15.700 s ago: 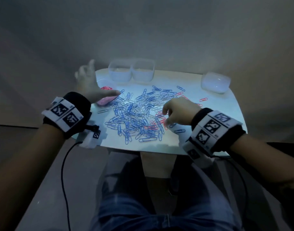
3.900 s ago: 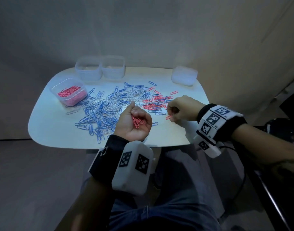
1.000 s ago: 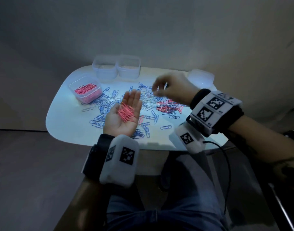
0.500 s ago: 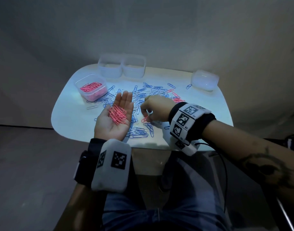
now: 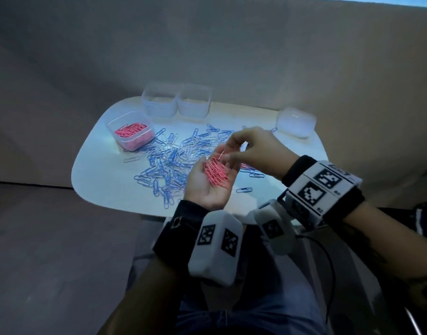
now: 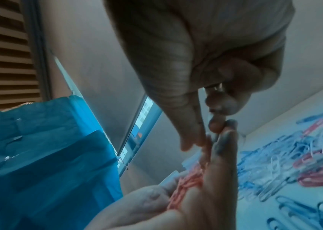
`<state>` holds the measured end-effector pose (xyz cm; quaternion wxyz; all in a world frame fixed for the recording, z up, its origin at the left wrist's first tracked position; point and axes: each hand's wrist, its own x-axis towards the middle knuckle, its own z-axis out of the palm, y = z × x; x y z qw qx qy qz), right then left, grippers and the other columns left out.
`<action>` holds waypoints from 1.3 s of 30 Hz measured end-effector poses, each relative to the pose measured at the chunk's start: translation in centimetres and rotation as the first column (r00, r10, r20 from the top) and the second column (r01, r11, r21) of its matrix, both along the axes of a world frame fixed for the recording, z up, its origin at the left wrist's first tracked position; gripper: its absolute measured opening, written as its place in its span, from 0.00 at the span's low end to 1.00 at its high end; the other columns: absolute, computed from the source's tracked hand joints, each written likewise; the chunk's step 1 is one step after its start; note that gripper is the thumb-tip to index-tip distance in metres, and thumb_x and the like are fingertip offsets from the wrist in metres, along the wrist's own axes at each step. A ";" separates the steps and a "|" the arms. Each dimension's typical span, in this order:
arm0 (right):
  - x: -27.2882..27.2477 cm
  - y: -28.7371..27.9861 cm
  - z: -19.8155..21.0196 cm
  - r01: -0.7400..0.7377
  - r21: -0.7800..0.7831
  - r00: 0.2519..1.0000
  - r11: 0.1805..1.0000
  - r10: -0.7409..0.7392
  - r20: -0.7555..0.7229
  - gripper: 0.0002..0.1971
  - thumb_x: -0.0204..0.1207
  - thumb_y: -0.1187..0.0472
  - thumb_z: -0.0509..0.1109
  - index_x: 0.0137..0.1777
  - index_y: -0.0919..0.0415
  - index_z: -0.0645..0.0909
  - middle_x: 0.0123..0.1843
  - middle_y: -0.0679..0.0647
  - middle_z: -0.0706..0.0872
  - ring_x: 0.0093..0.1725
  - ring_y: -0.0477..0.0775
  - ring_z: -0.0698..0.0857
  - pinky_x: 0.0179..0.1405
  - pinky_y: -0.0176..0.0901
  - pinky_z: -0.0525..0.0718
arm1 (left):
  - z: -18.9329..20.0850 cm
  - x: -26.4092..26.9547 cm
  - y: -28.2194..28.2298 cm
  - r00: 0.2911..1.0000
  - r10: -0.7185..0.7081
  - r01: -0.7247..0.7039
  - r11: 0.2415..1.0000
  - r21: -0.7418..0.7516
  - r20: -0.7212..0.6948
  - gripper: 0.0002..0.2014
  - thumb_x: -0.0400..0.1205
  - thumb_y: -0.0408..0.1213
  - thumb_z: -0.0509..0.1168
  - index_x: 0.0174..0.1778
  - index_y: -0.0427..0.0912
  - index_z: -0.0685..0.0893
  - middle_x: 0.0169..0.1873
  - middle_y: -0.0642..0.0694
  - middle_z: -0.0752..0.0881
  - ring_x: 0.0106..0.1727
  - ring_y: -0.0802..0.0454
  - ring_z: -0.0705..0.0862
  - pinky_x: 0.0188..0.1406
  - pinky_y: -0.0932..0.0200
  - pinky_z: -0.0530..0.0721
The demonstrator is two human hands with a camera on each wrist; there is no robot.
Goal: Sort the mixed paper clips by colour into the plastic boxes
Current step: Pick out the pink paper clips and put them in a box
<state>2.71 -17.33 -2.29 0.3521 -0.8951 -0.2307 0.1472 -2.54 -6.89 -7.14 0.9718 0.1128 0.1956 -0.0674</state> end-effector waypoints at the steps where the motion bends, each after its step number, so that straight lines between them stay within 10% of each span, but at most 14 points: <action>1: -0.1 0.0 0.1 0.017 0.015 0.999 1.000 -0.018 0.029 0.02 0.70 0.63 0.75 0.40 0.56 0.85 0.34 0.47 0.82 0.28 0.33 0.76 0.32 0.25 0.70 | 0.0 0.0 -0.3 1.000 -0.004 0.004 1.000 -0.028 0.010 0.25 0.88 0.44 0.42 0.49 0.32 0.80 0.36 0.34 0.89 0.36 0.44 0.90 0.32 0.50 0.88; 6: 5.0 -3.1 0.9 0.417 0.177 0.897 0.892 -0.435 0.077 0.06 0.72 0.69 0.71 0.48 0.66 0.86 0.29 0.46 0.76 0.27 0.39 0.74 0.26 0.22 0.70 | -0.2 -0.3 0.4 0.999 -0.025 0.028 0.997 -0.068 0.044 0.30 0.87 0.41 0.44 0.37 0.29 0.88 0.40 0.34 0.89 0.40 0.40 0.91 0.33 0.46 0.88; 12: 9.6 -2.1 -2.3 0.246 -0.477 0.968 0.844 -0.237 0.081 0.11 0.71 0.62 0.75 0.50 0.68 0.87 0.39 0.59 0.86 0.43 0.56 0.82 0.44 0.41 0.79 | 0.0 -0.7 1.4 0.999 0.002 0.000 0.999 -0.051 0.053 0.31 0.87 0.41 0.45 0.36 0.29 0.89 0.41 0.35 0.90 0.39 0.41 0.91 0.37 0.47 0.88; 16: 10.9 -1.4 -4.6 0.227 -0.529 0.974 0.818 -0.198 0.111 0.11 0.75 0.62 0.70 0.32 0.64 0.81 0.27 0.51 0.87 0.41 0.59 0.86 0.29 0.31 0.80 | -0.1 -1.3 1.9 0.999 -0.001 0.002 1.000 -0.025 0.043 0.30 0.86 0.42 0.45 0.36 0.31 0.90 0.42 0.37 0.91 0.40 0.43 0.91 0.39 0.49 0.88; 26: 11.2 -0.6 -4.5 0.146 -0.569 0.969 0.810 0.000 0.248 0.09 0.73 0.67 0.66 0.53 0.62 0.80 0.52 0.60 0.86 0.53 0.64 0.83 0.54 0.51 0.84 | -0.1 -1.4 2.2 0.999 0.008 -0.007 0.998 -0.054 0.036 0.30 0.87 0.41 0.45 0.37 0.30 0.89 0.42 0.36 0.90 0.39 0.42 0.91 0.36 0.49 0.88; 39: 9.5 -0.5 -3.9 0.074 -0.606 0.997 0.792 -0.040 0.070 0.12 0.80 0.65 0.62 0.52 0.74 0.82 0.52 0.70 0.86 0.42 0.56 0.75 0.35 0.40 0.72 | -0.3 -0.6 1.7 1.000 0.028 -0.028 0.998 -0.049 -0.001 0.23 0.87 0.42 0.43 0.46 0.34 0.81 0.37 0.37 0.90 0.61 0.53 0.79 0.33 0.52 0.88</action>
